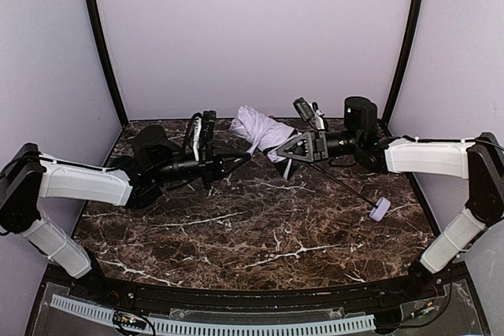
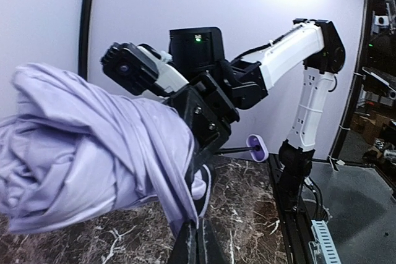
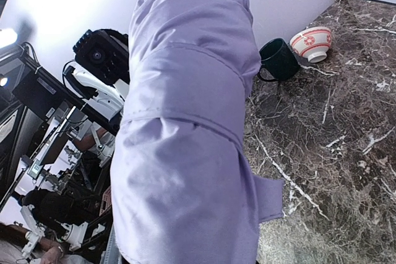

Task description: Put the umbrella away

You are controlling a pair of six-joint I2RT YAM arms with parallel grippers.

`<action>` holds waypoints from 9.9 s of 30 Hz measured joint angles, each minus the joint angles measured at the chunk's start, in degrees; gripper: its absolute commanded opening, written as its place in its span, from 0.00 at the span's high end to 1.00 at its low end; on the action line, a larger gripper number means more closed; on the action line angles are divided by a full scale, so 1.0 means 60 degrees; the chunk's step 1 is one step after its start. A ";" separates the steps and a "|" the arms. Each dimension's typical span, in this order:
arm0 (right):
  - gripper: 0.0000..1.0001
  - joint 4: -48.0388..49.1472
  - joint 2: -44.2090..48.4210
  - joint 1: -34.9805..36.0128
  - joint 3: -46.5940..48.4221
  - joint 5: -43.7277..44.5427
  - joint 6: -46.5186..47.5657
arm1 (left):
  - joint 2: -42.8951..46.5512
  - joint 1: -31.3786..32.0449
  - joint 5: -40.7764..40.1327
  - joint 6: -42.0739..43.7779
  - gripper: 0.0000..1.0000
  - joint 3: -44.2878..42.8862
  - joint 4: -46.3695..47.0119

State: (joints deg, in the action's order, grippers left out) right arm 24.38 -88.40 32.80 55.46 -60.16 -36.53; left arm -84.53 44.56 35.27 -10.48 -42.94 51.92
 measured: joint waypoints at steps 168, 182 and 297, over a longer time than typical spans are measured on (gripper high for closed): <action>1.00 -0.4583 -0.3639 0.3129 0.1676 1.0193 0.9857 | -0.4579 0.2047 -0.7741 0.9446 1.00 0.0987 0.0084; 1.00 -0.3453 -0.2459 0.1519 0.1228 0.3661 0.3934 | -0.3628 0.2688 -1.0134 1.2761 1.00 0.2157 0.4528; 1.00 -0.0382 0.0947 0.2288 0.1880 0.1002 0.4000 | 0.1515 0.1027 -0.1089 -0.1665 0.66 0.0495 0.1628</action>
State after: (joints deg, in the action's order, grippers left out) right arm 22.09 -82.72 46.52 66.74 -54.15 -12.53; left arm -75.44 50.72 28.73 -20.47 -39.97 61.69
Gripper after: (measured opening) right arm 0.165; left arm 0.400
